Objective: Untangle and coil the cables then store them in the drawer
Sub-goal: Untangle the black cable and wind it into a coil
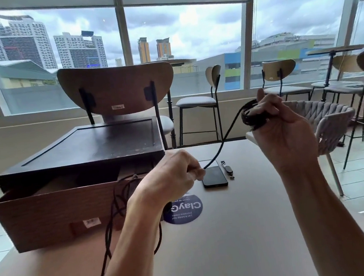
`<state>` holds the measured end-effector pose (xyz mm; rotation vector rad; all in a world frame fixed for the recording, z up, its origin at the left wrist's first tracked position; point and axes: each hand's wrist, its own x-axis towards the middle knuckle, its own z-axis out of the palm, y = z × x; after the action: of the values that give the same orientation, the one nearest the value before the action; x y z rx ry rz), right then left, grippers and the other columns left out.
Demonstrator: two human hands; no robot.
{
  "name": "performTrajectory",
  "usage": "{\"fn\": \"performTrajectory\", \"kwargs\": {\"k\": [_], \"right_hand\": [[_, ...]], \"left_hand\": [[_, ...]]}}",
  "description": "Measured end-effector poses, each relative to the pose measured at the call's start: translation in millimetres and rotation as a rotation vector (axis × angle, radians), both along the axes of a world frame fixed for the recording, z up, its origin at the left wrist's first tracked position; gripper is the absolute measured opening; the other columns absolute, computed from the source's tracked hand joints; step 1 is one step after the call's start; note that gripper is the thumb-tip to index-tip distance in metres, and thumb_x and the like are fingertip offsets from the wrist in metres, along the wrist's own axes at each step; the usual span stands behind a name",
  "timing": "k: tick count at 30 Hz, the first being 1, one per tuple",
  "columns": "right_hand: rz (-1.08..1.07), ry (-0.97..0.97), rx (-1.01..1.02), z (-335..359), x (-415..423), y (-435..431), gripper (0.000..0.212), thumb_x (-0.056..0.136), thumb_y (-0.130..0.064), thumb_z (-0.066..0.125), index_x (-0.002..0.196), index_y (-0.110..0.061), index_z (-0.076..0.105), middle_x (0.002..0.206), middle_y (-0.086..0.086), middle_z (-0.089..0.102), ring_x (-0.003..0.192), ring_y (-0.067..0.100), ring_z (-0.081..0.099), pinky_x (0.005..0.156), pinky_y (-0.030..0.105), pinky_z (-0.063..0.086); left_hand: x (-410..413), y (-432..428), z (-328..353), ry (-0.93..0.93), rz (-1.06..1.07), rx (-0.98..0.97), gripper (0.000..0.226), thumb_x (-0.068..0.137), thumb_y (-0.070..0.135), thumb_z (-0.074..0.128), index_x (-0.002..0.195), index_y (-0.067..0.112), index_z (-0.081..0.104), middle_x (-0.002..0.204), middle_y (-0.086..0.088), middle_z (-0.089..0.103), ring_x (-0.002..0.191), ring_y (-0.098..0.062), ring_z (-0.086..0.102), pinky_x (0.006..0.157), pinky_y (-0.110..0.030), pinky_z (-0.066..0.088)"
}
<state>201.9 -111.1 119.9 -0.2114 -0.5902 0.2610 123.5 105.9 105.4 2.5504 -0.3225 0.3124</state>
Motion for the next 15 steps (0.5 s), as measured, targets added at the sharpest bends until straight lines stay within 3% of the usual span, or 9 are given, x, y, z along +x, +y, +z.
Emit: {"fn": "performTrajectory", "kwargs": {"k": [3, 5, 10, 12, 15], "right_hand": [[-0.167, 0.128, 0.005, -6.1, 4.6, 7.1, 0.022, 0.105, -0.004, 0.034, 0.109, 0.001, 0.055, 0.090, 0.008, 0.066, 0.070, 0.014, 0.063, 0.077, 0.026, 0.056], [-0.388, 0.195, -0.122, -8.5, 6.2, 12.5, 0.024, 0.105, -0.007, 0.035, 0.113, 0.003, 0.056, 0.097, 0.010, 0.071, 0.074, 0.015, 0.068, 0.077, 0.027, 0.056], [-0.718, 0.092, -0.453, -9.4, 0.2, 31.0, 0.021, 0.106, -0.004, 0.030, 0.104, -0.004, 0.051, 0.104, 0.010, 0.075, 0.100, 0.022, 0.072, 0.094, 0.029, 0.054], [-0.964, -0.038, -0.741, -11.7, 0.8, 36.0, 0.021, 0.107, -0.005, 0.029, 0.105, -0.005, 0.049, 0.105, 0.006, 0.075, 0.096, 0.017, 0.073, 0.086, 0.027, 0.053], [-1.234, -0.266, -1.072, -19.7, -0.1, 41.9, 0.019, 0.108, -0.011, 0.029, 0.108, -0.005, 0.047, 0.096, -0.001, 0.073, 0.071, 0.009, 0.070, 0.072, 0.024, 0.051]], "left_hand": [[-5.4, -1.9, 6.6, 0.020, -0.020, 0.087, 0.032, 0.095, 0.036, 0.066, 0.072, 0.014, 0.068, 0.063, 0.000, 0.060, 0.051, -0.006, 0.048, 0.049, -0.022, 0.040], [-9.6, -5.7, 12.7, -0.005, -0.068, 0.081, 0.034, 0.095, 0.036, 0.066, 0.071, 0.012, 0.066, 0.069, -0.006, 0.065, 0.056, -0.012, 0.051, 0.056, -0.032, 0.046], [-21.5, -11.8, 24.4, -0.048, -0.181, 0.091, 0.022, 0.095, 0.035, 0.064, 0.083, 0.018, 0.071, 0.078, 0.001, 0.069, 0.077, -0.020, 0.066, 0.075, -0.045, 0.056], [-25.2, -13.1, 26.5, -0.050, -0.207, 0.075, 0.020, 0.094, 0.034, 0.064, 0.082, 0.020, 0.071, 0.079, 0.002, 0.069, 0.079, -0.019, 0.067, 0.074, -0.045, 0.057], [-31.2, -18.2, 31.2, -0.104, -0.192, -0.021, 0.016, 0.094, 0.028, 0.065, 0.081, 0.022, 0.072, 0.076, 0.007, 0.069, 0.074, -0.012, 0.067, 0.075, -0.041, 0.058]]}}
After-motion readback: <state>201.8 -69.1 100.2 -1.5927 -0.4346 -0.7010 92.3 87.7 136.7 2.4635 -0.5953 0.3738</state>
